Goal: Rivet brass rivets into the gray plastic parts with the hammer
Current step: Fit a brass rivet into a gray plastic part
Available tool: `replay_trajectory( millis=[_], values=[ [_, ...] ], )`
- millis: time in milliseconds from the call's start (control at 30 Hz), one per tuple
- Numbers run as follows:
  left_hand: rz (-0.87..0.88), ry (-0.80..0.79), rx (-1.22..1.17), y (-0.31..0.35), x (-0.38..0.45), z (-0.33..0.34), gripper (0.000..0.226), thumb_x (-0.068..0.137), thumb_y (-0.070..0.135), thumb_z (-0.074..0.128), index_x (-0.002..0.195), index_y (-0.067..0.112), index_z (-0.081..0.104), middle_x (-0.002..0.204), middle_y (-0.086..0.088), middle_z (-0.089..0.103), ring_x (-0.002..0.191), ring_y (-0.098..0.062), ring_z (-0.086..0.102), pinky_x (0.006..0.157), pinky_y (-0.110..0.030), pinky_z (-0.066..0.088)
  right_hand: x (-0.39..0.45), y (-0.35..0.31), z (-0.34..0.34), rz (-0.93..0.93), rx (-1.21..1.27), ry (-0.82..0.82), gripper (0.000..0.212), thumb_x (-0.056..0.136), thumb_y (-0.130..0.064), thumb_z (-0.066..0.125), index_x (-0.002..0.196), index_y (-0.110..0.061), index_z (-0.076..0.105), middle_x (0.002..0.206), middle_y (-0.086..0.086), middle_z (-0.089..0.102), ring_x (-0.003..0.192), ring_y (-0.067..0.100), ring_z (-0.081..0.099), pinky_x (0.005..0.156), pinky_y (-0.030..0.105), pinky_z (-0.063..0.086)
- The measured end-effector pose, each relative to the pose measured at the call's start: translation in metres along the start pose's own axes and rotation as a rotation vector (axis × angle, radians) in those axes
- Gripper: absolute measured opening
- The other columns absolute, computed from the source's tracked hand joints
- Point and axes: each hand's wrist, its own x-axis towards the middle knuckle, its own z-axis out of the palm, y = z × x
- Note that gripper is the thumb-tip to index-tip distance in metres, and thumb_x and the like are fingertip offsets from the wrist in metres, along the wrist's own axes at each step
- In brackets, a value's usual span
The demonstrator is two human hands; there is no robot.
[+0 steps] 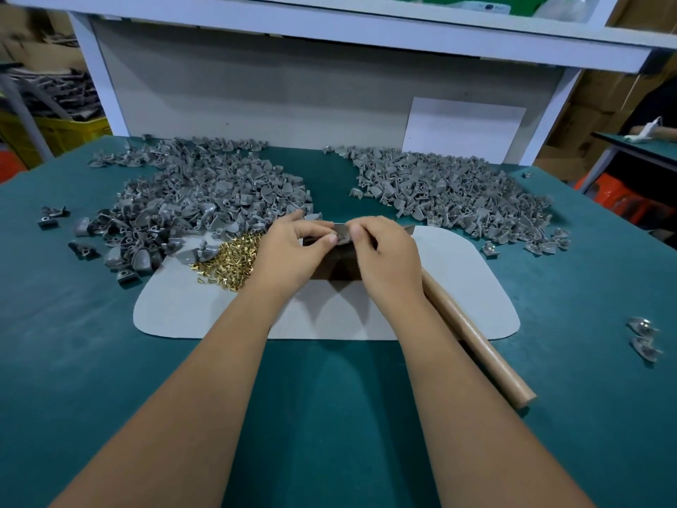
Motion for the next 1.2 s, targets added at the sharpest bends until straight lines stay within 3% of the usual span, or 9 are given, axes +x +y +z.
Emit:
replay_trajectory(
  millis=[133, 333, 633, 833, 967, 1200],
  values=[
    [-0.019, -0.014, -0.031, 0.003, -0.001, -0.003, 0.019, 0.088, 0.018, 0.072, 0.077, 0.033, 0.071, 0.106, 0.021, 0.066, 0.142, -0.006, 0.03, 0.109, -0.022, 0.013, -0.001, -0.001, -0.002, 0.174, 0.243, 0.091, 0.027, 0.099, -0.027, 0.044, 0.102, -0.021, 0.07, 0.093, -0.008, 0.068, 0.09, 0.004, 0.059, 0.078, 0.02, 0.043],
    [-0.027, -0.04, -0.041, 0.004, -0.001, -0.005, 0.019, 0.091, 0.018, 0.069, 0.081, 0.034, 0.071, 0.11, 0.025, 0.062, 0.145, -0.007, 0.025, 0.111, -0.025, 0.011, 0.001, -0.001, -0.001, 0.197, 0.311, 0.131, 0.024, 0.099, -0.024, 0.044, 0.093, -0.027, 0.067, 0.081, -0.014, 0.066, 0.087, 0.006, 0.061, 0.08, 0.024, 0.047],
    [-0.047, -0.038, -0.084, 0.003, -0.001, -0.005, 0.014, 0.091, 0.017, 0.069, 0.084, 0.028, 0.073, 0.114, 0.018, 0.064, 0.146, -0.01, 0.025, 0.118, -0.031, 0.012, 0.002, -0.001, -0.001, 0.207, 0.315, 0.13, 0.024, 0.099, -0.024, 0.045, 0.091, -0.027, 0.068, 0.081, -0.012, 0.067, 0.087, 0.006, 0.061, 0.081, 0.026, 0.047],
    [-0.042, -0.039, -0.104, 0.004, -0.002, -0.006, 0.012, 0.086, 0.016, 0.074, 0.084, 0.028, 0.073, 0.114, 0.014, 0.065, 0.145, -0.011, 0.026, 0.112, -0.027, 0.012, 0.003, -0.001, -0.004, 0.202, 0.277, 0.064, 0.019, 0.095, -0.021, 0.052, 0.098, -0.023, 0.071, 0.091, -0.012, 0.068, 0.091, 0.002, 0.06, 0.079, 0.016, 0.044],
    [-0.023, -0.019, -0.107, 0.004, -0.001, -0.006, 0.014, 0.082, 0.014, 0.077, 0.079, 0.027, 0.074, 0.113, 0.013, 0.066, 0.143, -0.011, 0.029, 0.113, -0.028, 0.014, 0.007, -0.004, -0.006, 0.168, 0.193, 0.052, 0.012, 0.09, -0.019, 0.06, 0.09, -0.023, 0.071, 0.079, -0.02, 0.063, 0.078, -0.007, 0.057, 0.068, 0.003, 0.038],
    [0.066, -0.031, 0.037, 0.003, 0.004, -0.005, 0.014, 0.084, 0.013, 0.076, 0.086, 0.026, 0.073, 0.113, 0.011, 0.067, 0.142, -0.014, 0.032, 0.11, -0.023, 0.019, 0.015, -0.01, -0.003, 0.136, 0.003, -0.081, 0.01, 0.085, -0.022, 0.066, 0.075, -0.022, 0.065, 0.086, -0.001, 0.065, 0.08, 0.014, 0.058, 0.076, 0.03, 0.047]
  ],
)
